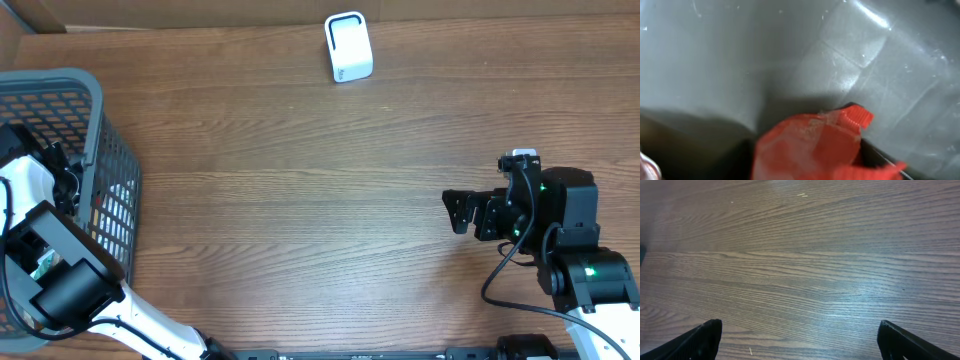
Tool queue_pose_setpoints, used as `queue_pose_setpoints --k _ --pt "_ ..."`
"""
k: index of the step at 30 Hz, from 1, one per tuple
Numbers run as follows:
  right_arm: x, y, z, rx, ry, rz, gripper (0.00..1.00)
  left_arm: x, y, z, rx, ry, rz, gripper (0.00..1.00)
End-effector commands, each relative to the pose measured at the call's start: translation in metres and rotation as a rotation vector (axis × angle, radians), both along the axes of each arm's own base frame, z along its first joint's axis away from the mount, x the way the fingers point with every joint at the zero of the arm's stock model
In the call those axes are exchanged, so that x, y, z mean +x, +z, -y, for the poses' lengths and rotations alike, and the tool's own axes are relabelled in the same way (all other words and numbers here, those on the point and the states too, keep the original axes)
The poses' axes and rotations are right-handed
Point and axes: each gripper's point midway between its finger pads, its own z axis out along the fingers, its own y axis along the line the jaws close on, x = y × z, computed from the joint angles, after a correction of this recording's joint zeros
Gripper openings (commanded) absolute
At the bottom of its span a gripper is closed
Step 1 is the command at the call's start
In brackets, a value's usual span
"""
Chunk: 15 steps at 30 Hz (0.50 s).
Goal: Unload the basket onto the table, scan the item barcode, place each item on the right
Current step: 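Grasp the spaghetti package with the left gripper and lift it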
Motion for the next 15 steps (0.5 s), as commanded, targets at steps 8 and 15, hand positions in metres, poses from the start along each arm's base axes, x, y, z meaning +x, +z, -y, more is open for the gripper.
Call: queue_pose_setpoints --k 8,15 --pt "0.003 0.012 -0.002 0.011 0.006 0.027 1.0 -0.008 0.008 -0.002 0.006 -0.031 -0.073 0.04" --pt "0.003 0.013 -0.002 0.011 0.006 0.031 1.0 0.007 0.077 -0.015 0.03 0.032 -0.022 0.04"
